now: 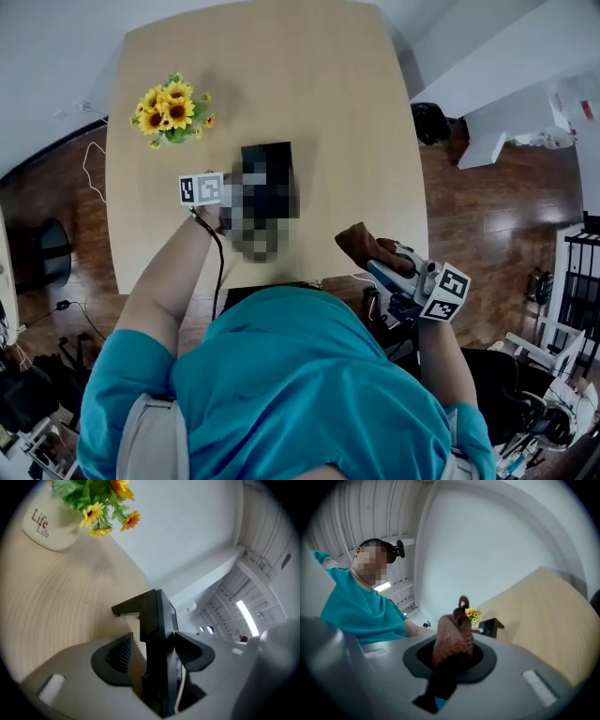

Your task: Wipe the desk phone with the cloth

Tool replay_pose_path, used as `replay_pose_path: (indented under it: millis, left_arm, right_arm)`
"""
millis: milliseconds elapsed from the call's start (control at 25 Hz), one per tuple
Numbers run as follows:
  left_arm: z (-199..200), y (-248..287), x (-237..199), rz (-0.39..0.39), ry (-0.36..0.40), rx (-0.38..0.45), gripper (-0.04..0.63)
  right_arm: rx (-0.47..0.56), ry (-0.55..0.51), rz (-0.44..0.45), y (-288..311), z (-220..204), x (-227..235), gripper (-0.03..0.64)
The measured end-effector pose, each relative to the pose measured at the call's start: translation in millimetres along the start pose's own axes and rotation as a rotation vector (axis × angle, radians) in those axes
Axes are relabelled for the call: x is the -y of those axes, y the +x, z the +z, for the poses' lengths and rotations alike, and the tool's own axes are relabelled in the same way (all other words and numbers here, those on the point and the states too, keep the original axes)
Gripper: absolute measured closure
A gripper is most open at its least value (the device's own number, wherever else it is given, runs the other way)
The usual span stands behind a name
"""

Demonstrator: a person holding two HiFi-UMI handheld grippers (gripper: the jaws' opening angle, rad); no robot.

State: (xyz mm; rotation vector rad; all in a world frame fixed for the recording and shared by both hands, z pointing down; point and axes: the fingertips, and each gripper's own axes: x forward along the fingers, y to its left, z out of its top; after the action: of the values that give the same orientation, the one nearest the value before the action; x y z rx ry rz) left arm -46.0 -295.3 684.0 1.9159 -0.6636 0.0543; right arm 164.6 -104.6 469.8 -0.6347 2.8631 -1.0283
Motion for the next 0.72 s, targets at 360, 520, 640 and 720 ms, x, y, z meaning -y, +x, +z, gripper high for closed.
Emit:
replay_pose_path:
  millis: [360,520,640,720]
  left_arm:
    - [-1.7,-8.1,0.2,0.163,0.021,-0.041,0.335]
    - [-2.5,-3.3,7.5,0.160,0.076,-0.077,0.347]
    - [-2.6,-4.0,5.8,0.153,0.086,-0.083,0.344]
    - [-6.5,-6.9,0.9,0.154,0.066,-0.085,0.326]
  right_arm:
    - [0.023,-0.001,0.013,5.3,2.4,0.8,0.555]
    - [0.031,0.000,0.012,3.6,1.6,-1.8,0.555]
    - [0.037,-0.008,0.011,2.5,3.8,-2.5,0.555]
    - [0.046,-0.010,0.011,0.3,5.9,-0.9,0.555]
